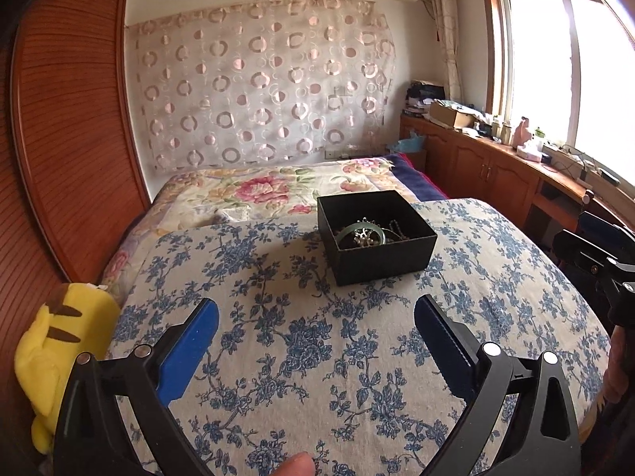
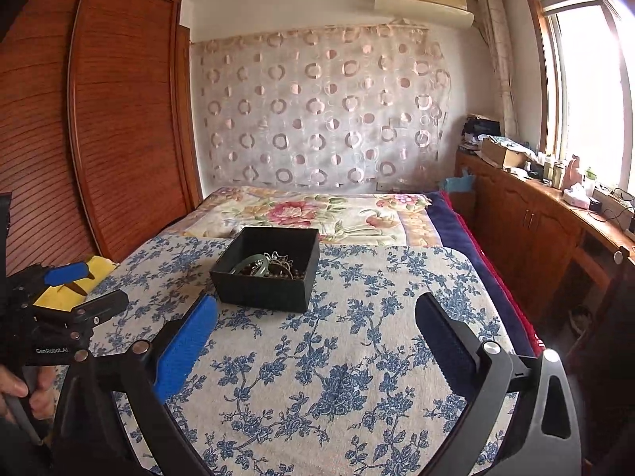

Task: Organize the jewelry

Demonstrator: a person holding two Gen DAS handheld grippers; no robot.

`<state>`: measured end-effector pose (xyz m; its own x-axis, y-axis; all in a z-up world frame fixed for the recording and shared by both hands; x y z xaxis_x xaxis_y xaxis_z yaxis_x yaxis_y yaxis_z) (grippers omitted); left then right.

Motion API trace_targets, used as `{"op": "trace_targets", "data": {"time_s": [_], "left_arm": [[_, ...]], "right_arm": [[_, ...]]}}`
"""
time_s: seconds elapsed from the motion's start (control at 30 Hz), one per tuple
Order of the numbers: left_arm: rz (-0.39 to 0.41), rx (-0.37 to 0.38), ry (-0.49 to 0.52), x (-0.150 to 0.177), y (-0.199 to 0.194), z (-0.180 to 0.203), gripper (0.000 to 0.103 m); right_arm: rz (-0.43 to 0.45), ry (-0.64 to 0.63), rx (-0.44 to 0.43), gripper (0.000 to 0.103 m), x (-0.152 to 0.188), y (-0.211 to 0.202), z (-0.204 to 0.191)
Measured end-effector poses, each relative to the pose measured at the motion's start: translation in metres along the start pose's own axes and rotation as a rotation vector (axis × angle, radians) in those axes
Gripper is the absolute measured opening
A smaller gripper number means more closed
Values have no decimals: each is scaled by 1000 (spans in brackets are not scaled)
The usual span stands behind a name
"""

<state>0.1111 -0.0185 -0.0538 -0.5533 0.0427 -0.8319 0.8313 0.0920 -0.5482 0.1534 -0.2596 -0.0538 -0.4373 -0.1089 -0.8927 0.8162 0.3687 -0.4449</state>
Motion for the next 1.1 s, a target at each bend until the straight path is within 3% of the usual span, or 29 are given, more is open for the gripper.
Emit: {"op": "trace_targets", "data": {"time_s": [1.1], "left_arm": [[18, -2, -14, 2, -8, 0, 95]], "right_arm": [[-2, 11, -1, 101, 10, 1, -3]]}}
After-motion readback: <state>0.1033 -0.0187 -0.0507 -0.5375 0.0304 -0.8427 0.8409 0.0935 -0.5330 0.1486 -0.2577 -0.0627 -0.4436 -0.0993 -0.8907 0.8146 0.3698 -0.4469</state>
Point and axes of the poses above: each gripper's, at about its wrist camera, not at the fingertips, and y roughly the way its jaws point, z to its right, x to its underside, the point moved 9 cm from there along y, roughly the way its jaws point, and after that the axes turned 6 degrees about -x, right-handed, at the moved point
